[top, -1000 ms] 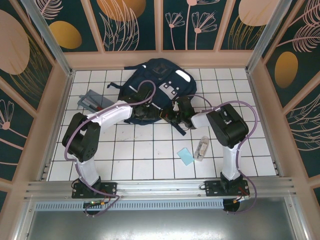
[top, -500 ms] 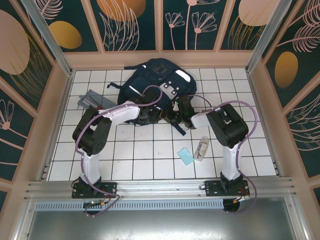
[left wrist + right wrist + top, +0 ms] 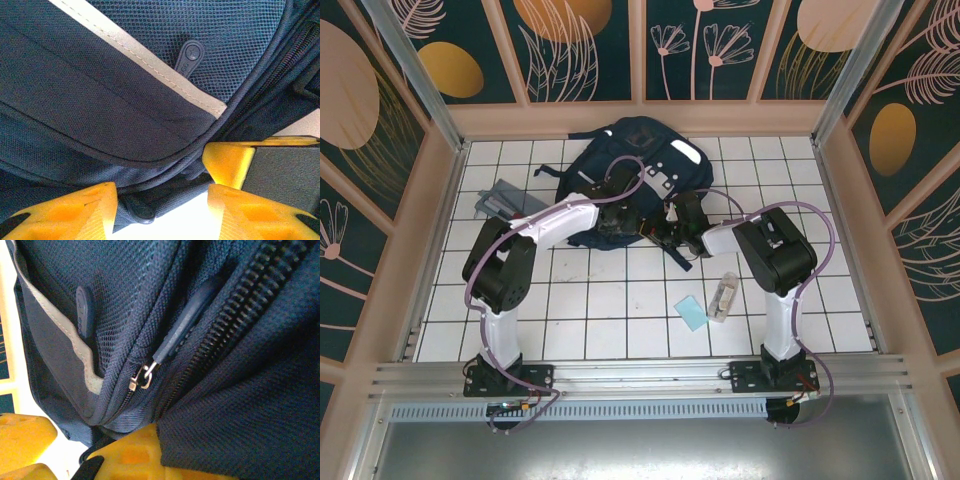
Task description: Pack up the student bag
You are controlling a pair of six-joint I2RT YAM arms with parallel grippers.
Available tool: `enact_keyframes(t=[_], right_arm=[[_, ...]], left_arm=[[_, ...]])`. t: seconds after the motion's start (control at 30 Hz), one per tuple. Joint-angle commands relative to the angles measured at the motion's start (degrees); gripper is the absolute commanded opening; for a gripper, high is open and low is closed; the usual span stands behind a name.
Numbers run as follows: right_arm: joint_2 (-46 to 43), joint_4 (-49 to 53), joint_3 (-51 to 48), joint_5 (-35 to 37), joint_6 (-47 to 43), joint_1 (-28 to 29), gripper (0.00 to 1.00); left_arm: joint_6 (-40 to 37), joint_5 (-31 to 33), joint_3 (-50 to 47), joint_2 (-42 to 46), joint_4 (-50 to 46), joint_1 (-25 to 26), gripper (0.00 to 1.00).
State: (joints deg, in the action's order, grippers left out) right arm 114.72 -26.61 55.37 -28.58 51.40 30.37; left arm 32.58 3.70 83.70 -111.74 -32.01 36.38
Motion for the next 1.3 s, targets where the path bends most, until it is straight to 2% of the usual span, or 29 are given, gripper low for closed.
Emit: enact_keyframes(t=[0.0,0.17,0.3,0.47,0.57,0.63,0.67,0.77,0.8,1.07,1.27], right_arm=[[1.3,-0.2,1.5,1.2,-0.5,-0.1,0.0],[1.3,0.1,1.5,1.4,-0.7,-0.1,0.0],[1.7,0.1,2.2,1.3,-0.6,-0.1,0.0],[1.5,0.5,2.3,1.5,-0.8,-0.2,0.0],[1.0,0.7,1.9,1.9,-1.0,-0.4,0.0],[0.9,0.6,1.6,2.1,-0.9,-0.5,0.0],[0.9,0.5,1.6,2.1,-0.9,-0.5,0.0],[0.9,0.7,1.6,2.5,-1.0,-0.5,0.0],[0.9,0.8,1.6,2.6,-1.1,-0.5,0.0],[0.0,5.0,1.8,6.6,-3.3,-1.7,0.0],[-0.7,6.9,1.3,7.8,-4.7,-3.8,0.0]], left_arm=[[-1.3,-0.2,0.7,-3.4,-1.7,-0.3,0.5],[-0.8,0.4,-1.8,-5.1,-1.4,-0.3,0.5],[-0.8,0.4,-4.3,-6.6,-1.4,-0.3,0.37],[-2.1,4.9,-5.9,-10.8,-2.3,-0.3,0.33],[-2.5,3.9,-6.4,-12.5,-2.0,-0.3,0.39],[-2.9,4.3,-6.6,-12.9,-2.0,-0.3,0.39],[-3.1,4.2,-6.8,-13.0,-1.9,-0.3,0.35],[-3.7,5.0,-7.1,-12.0,-1.8,-0.3,0.03],[-3.9,5.4,-7.1,-11.4,-2.0,-0.3,0.0],[-7.8,12.2,-5.2,-3.5,-6.4,-2.0,0.0],[-12.0,14.0,-5.7,0.6,-6.9,-5.4,0.0]])
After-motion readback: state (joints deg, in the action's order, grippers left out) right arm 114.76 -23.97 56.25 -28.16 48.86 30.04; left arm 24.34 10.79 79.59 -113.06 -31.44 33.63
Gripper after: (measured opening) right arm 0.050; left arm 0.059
